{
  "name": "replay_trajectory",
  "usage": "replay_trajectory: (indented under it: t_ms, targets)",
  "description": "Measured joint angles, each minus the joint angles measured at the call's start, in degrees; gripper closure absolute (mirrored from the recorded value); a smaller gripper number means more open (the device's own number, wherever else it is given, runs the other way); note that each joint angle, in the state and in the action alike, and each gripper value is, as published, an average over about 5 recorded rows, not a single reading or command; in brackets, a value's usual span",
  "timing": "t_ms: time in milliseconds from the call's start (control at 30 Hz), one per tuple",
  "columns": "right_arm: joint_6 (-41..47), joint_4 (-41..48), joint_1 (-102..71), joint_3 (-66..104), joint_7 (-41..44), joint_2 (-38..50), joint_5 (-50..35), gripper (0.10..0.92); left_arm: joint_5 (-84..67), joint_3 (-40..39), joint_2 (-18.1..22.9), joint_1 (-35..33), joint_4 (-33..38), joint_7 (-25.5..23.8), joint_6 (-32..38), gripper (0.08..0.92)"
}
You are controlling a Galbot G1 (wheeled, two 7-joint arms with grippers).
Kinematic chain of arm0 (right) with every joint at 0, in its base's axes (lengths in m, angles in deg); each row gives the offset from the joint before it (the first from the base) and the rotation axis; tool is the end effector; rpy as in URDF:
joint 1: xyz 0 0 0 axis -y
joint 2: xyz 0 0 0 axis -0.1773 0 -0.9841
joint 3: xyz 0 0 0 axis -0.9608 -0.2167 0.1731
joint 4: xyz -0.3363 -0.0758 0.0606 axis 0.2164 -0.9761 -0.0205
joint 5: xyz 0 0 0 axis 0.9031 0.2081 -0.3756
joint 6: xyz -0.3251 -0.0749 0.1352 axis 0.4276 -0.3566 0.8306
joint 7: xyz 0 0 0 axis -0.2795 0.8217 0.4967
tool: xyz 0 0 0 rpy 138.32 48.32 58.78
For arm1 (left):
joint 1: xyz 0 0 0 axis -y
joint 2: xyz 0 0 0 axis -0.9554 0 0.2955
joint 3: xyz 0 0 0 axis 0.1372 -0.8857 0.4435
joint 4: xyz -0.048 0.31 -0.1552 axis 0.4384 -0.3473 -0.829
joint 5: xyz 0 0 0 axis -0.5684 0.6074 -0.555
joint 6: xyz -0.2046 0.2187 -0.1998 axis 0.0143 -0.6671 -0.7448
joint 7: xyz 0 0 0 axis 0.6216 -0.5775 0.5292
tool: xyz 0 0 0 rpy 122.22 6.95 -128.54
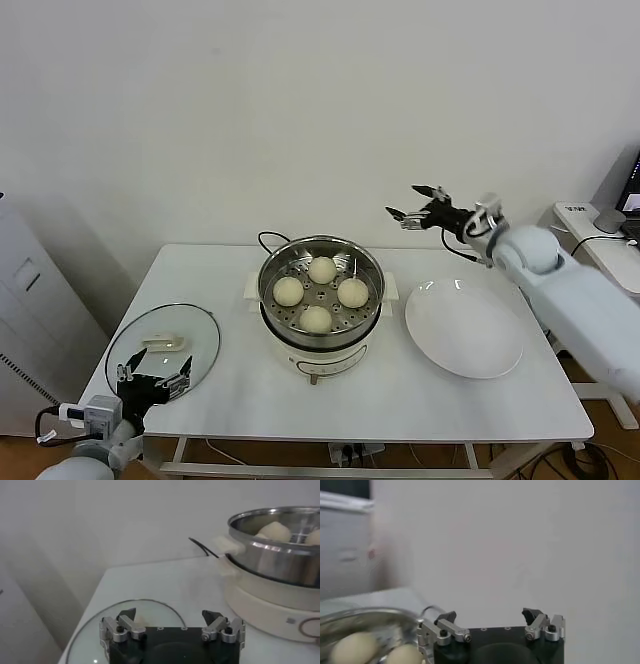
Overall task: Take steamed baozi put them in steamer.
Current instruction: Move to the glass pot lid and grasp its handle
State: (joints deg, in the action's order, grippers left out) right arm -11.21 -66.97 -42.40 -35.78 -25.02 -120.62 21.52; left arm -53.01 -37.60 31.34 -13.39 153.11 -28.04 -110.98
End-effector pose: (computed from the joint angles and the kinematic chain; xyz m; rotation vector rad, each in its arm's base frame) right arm 0.4937 -0.1676 -0.1676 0.8250 -2.9937 0.3270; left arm 0.1980 0.0983 -0.2593 -0.0693 -2.7230 -0.2716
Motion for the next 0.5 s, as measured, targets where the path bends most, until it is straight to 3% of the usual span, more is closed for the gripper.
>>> replay_trajectory:
  t_ms: [267,500]
  targets:
    - [-4.22,-4.31,-21.17,21.85,-3.23,-6.15,6.63,0.203,6.56,-0.11,-1.30,-0.93,-2.52,-1.33,3.76,0.177]
    - [-6.49,-6.18,-34.07,34.32,-3.87,-11.86,10.46,0.203,22.38,0.80,-1.12,-1.45,-6.96,-2.56,10.83,0.177]
